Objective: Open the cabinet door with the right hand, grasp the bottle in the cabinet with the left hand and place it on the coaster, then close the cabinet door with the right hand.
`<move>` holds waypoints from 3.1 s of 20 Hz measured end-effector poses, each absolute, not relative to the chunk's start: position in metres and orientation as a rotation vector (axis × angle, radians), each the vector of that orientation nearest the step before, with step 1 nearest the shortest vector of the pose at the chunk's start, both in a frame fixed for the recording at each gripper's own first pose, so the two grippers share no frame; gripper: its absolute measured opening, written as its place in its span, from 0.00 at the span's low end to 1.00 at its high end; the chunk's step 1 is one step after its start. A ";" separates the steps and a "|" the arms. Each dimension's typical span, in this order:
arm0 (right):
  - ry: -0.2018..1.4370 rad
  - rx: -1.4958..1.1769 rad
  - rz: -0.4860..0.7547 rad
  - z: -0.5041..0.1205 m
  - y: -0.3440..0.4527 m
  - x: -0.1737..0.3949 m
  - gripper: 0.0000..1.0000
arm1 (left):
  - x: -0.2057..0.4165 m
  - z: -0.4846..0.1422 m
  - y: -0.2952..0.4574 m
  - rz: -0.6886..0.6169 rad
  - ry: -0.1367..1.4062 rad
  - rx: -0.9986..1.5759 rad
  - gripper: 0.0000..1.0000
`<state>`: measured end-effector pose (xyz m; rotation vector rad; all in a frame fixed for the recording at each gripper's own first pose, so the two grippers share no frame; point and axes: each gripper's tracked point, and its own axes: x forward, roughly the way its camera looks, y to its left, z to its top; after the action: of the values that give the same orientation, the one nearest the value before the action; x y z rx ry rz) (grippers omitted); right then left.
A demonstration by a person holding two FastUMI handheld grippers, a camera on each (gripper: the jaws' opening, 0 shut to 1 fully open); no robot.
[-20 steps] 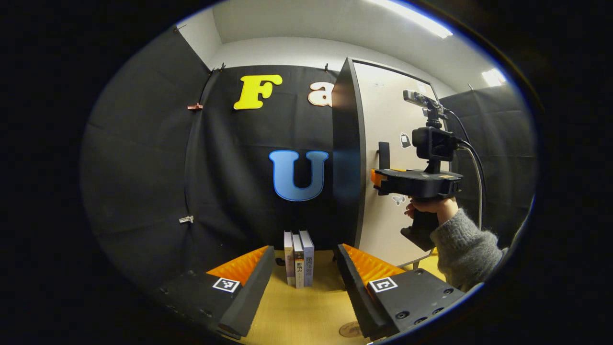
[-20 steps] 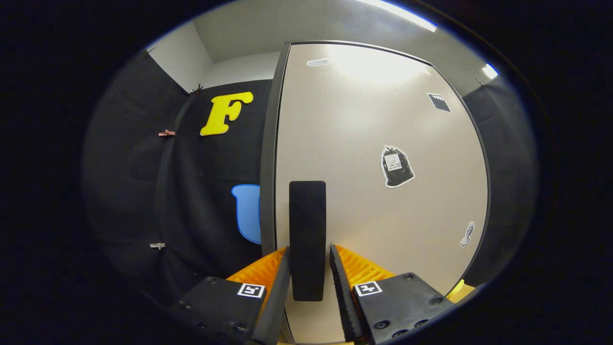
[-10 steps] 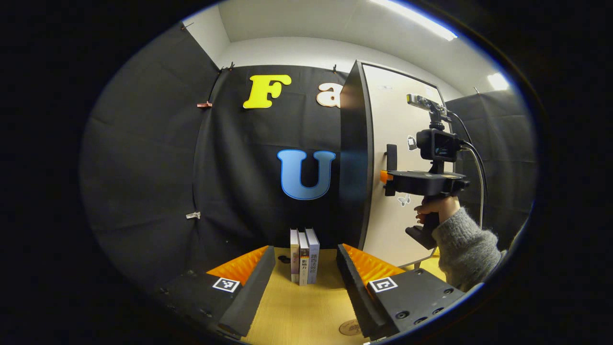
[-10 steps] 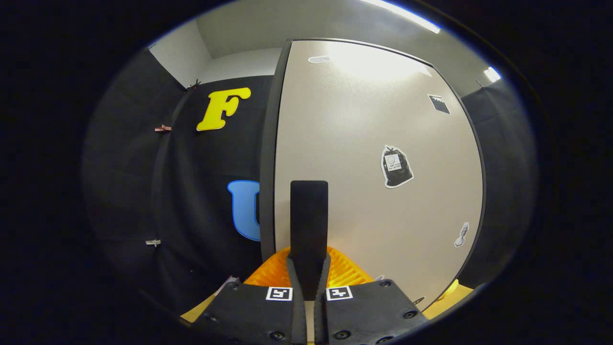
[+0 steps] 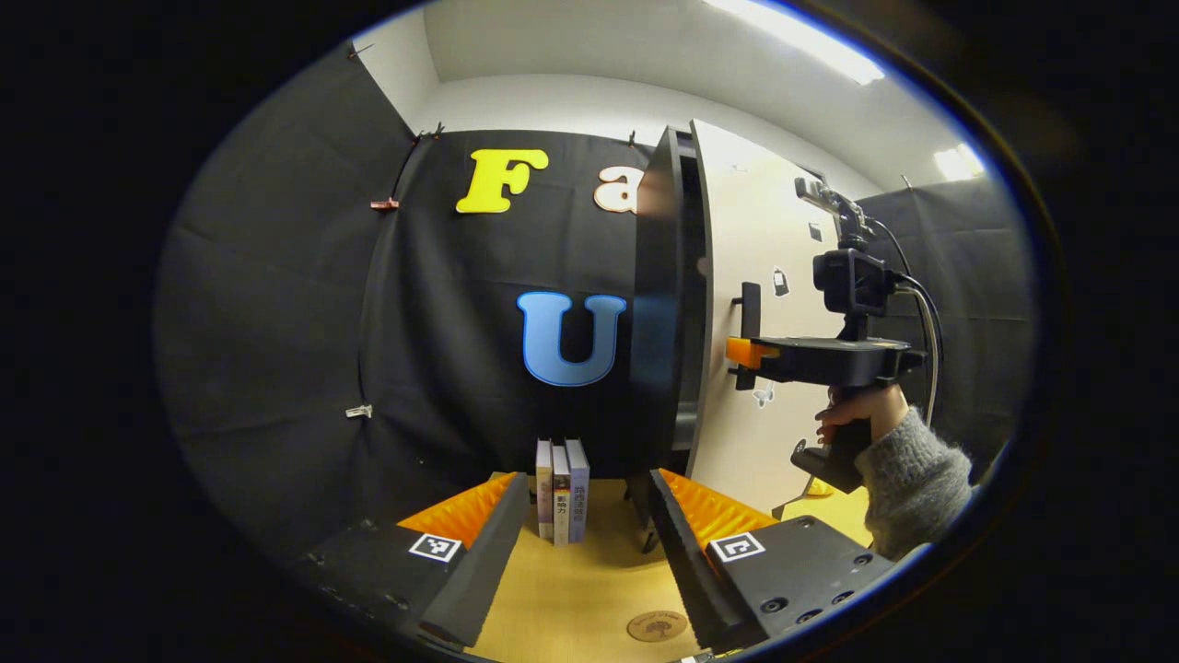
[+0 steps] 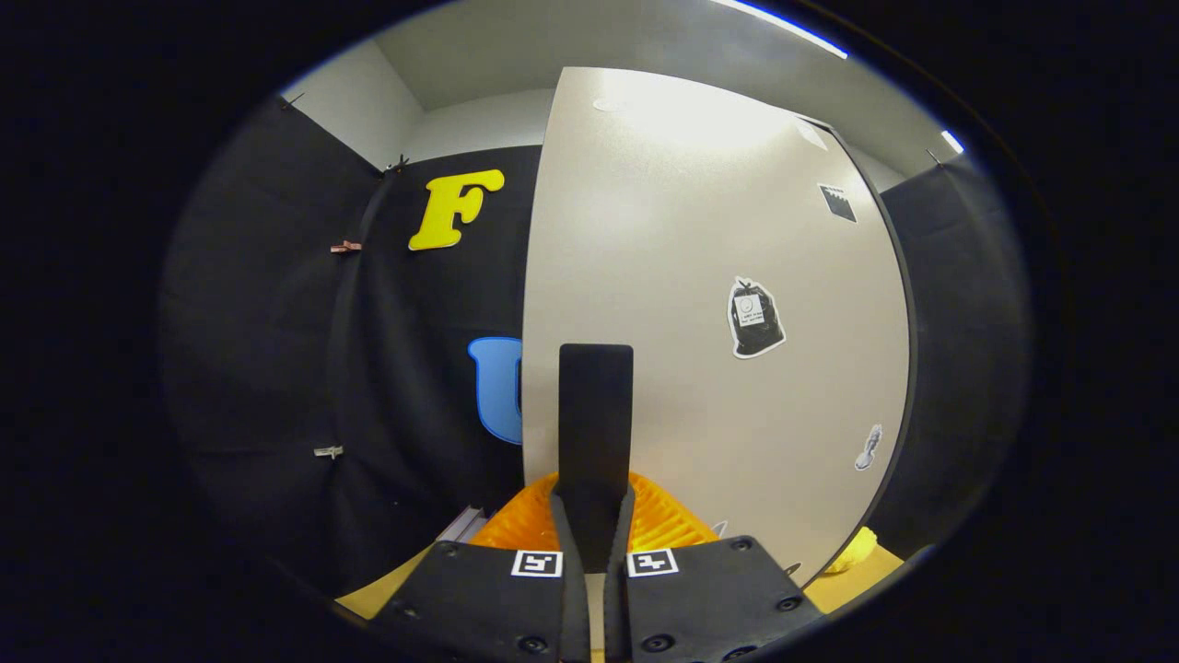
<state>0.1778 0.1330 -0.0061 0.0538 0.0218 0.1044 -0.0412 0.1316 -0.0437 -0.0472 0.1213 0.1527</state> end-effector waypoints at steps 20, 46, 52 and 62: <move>0.074 0.060 0.092 0.007 0.066 0.069 0.10 | -0.017 -0.044 0.036 -0.115 0.103 -0.083 0.83; 0.101 -0.033 -0.135 0.010 -0.120 -0.003 0.05 | 0.068 -0.054 -0.140 -0.356 0.128 -0.088 0.83; 0.088 0.021 -0.052 0.008 -0.148 -0.005 0.05 | 0.110 -0.056 -0.177 -0.327 0.123 -0.056 0.83; 0.047 0.142 0.083 0.016 -0.178 -0.031 0.05 | 0.190 -0.042 -0.175 -0.235 0.033 0.045 0.82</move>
<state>-0.0307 -0.1778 0.0160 0.1417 0.0468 0.0826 0.1900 -0.1753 -0.0419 0.0451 0.0334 -0.2347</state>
